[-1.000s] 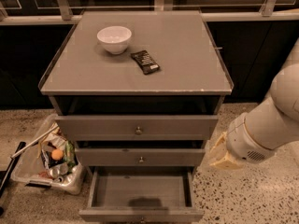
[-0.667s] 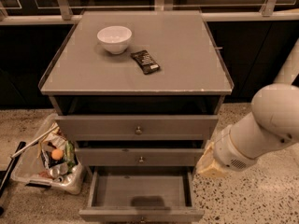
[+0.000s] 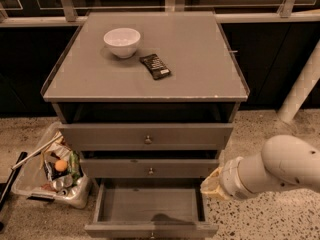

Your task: Close bottom drawer

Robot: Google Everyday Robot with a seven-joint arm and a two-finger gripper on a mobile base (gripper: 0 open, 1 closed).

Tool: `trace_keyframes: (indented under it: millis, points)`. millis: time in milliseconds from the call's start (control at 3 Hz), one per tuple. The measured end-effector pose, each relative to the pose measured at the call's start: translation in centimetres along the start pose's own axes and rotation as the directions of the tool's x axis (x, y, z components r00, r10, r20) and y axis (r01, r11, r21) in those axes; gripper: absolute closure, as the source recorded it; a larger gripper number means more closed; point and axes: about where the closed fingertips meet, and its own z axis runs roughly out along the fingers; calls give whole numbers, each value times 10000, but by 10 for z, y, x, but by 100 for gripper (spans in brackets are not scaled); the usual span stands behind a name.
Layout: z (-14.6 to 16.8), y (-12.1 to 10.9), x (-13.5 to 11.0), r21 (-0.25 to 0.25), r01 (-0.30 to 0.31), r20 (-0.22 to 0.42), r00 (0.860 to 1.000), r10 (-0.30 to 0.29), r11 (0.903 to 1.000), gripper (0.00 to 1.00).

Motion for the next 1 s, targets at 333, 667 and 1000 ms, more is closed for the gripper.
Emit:
trace_keyframes:
  millis: [333, 667, 1000]
  points:
    - [24, -17, 13, 1035, 156, 404, 9990, -198, 9945, 100]
    - [24, -17, 13, 1037, 159, 403, 9990, -201, 9945, 100]
    - [27, -15, 12, 1246, 451, 356, 9981, -499, 9912, 100]
